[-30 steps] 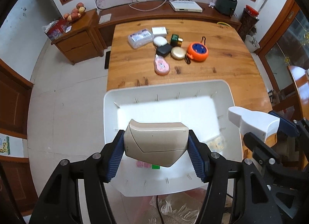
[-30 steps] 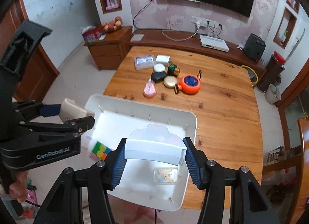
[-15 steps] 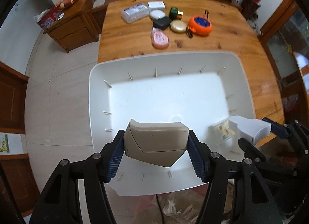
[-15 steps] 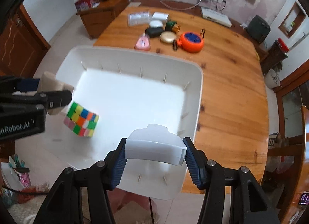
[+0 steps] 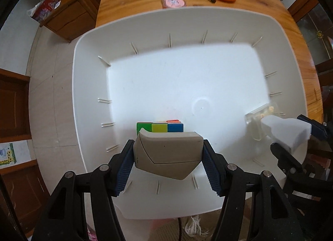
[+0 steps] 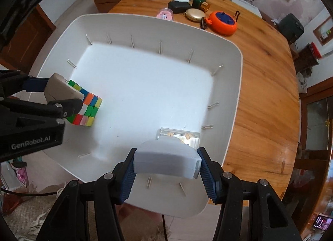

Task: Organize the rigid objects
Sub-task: 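Lower the beige case beside the cube while the right tool releases the foam piece near the cup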

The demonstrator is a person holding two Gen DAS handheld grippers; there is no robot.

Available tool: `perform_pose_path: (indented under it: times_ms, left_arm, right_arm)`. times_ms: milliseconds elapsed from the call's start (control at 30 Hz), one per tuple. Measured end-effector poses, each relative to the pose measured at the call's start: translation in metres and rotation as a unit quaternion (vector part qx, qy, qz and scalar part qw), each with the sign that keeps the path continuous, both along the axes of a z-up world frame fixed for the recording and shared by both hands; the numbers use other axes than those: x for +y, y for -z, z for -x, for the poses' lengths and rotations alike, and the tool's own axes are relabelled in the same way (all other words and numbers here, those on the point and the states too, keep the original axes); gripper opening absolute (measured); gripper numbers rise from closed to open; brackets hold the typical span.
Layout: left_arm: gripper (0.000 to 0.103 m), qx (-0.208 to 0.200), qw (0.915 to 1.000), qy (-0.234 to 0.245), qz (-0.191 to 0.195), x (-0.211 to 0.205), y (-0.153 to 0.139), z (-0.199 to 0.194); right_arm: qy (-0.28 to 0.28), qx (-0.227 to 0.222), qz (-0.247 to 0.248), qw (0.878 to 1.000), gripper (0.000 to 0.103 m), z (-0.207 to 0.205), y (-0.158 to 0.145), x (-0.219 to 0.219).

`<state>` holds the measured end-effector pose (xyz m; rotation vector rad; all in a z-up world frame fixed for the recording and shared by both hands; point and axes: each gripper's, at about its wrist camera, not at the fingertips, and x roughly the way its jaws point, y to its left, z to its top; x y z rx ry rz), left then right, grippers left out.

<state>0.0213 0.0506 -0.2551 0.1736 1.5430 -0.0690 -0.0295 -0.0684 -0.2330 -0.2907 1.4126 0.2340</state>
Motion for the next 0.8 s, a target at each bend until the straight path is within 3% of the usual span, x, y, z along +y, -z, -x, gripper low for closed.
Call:
perform_pose_path:
  times_ms: [167,300,567,800]
  left_arm:
    - [0.066,0.011,0.9999,-0.003,0.002,0.004,0.007,0.002]
    - [0.077,0.021,0.9996,-0.016,0.004,0.01,0.011,0.002]
    - [0.083,0.01,0.9999,-0.012,0.003,0.014,-0.003,0.002]
    - [0.083,-0.018,0.9998,0.002,0.0,0.009,-0.028,0.005]
  right_arm:
    - [-0.012,0.024,0.011,1.0,0.058,0.0,0.012,0.006]
    - [-0.02,0.012,0.013,1.0,0.076,0.0,0.008,0.009]
    - [-0.042,-0.037,0.013,0.998,0.076,-0.004,-0.019,0.013]
    - [-0.084,-0.092,0.012,0.992,0.076,-0.005,-0.067,0.022]
